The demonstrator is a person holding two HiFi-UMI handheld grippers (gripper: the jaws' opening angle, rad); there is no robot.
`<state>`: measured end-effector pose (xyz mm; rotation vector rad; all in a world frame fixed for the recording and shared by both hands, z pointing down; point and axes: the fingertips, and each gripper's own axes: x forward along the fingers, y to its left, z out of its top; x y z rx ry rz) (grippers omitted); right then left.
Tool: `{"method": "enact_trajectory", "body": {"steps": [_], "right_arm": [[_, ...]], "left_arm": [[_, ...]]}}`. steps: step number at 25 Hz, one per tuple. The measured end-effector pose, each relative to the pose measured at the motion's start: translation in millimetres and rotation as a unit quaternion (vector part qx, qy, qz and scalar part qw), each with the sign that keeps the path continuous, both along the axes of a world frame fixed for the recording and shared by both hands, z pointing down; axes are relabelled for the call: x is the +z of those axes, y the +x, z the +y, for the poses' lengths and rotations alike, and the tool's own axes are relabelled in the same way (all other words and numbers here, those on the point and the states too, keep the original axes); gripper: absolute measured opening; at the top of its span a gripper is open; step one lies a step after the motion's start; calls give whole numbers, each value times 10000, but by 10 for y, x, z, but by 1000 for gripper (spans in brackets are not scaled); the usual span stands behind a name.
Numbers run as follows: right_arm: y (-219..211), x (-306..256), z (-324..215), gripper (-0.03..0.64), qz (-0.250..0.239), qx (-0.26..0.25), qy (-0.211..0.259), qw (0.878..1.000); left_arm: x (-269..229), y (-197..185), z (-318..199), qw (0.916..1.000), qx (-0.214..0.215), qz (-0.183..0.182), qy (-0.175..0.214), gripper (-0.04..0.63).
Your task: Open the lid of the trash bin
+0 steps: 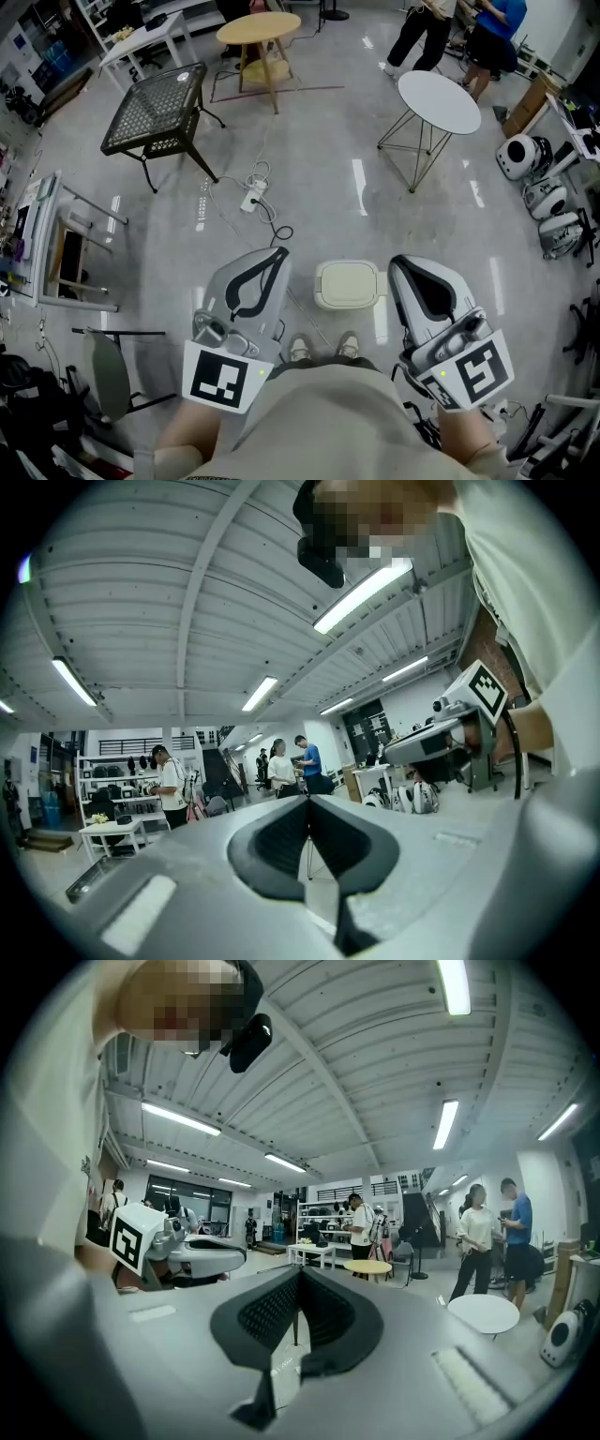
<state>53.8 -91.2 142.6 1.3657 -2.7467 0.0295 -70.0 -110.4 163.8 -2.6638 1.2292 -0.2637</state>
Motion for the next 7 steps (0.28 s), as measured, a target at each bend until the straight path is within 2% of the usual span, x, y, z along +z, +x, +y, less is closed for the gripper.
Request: {"method": "enact_trajectory", "body": {"steps": [7], "right_arm": [[-16, 42, -15, 3, 28, 7, -23, 10000]], "left_arm": [[17, 5, -24, 10000, 59, -5, 29, 2]]}}
